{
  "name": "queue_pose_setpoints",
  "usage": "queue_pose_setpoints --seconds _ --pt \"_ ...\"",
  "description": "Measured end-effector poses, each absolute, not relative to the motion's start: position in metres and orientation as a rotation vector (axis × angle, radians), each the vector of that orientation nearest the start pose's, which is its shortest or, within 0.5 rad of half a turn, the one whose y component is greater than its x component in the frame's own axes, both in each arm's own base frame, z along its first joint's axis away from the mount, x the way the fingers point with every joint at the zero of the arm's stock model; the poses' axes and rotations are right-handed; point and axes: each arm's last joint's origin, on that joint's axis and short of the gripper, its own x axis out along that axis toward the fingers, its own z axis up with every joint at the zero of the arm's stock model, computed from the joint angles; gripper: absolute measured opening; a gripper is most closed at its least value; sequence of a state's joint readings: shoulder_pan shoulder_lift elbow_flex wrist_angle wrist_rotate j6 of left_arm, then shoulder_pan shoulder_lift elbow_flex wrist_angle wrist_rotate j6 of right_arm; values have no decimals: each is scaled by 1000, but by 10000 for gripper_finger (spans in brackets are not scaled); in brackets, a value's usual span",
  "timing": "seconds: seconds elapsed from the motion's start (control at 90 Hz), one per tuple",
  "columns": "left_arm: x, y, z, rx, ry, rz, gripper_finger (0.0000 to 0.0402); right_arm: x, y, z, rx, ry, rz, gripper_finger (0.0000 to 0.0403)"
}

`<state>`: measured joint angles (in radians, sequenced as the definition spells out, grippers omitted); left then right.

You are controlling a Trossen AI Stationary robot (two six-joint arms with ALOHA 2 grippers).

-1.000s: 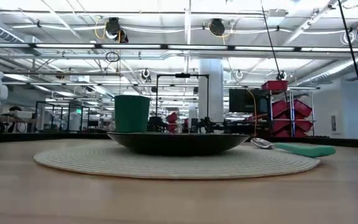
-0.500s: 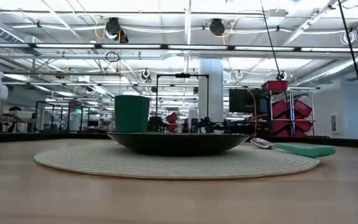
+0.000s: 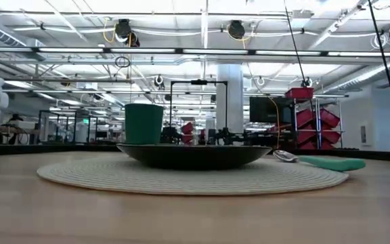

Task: Set table place
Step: Put the blue knife on the right of the white table mat

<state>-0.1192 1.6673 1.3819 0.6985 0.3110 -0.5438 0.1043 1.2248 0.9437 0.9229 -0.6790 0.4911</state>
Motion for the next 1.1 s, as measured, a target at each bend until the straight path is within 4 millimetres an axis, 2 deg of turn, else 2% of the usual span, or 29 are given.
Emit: queue_pose_setpoints --seconds 0.167,0.356,0.589,1.1 --pt "389 -57 387 -485 -253 -551 243 264 46 400 274 -421 903 0" --pt "389 -61 387 -485 -259 -565 245 271 47 406 264 -430 916 0" --pt "387 -71 388 -481 -259 -587 245 281 42 400 287 -422 846 0" --pt "388 -75 385 -444 -237 -577 244 283 39 400 338 -421 807 0"
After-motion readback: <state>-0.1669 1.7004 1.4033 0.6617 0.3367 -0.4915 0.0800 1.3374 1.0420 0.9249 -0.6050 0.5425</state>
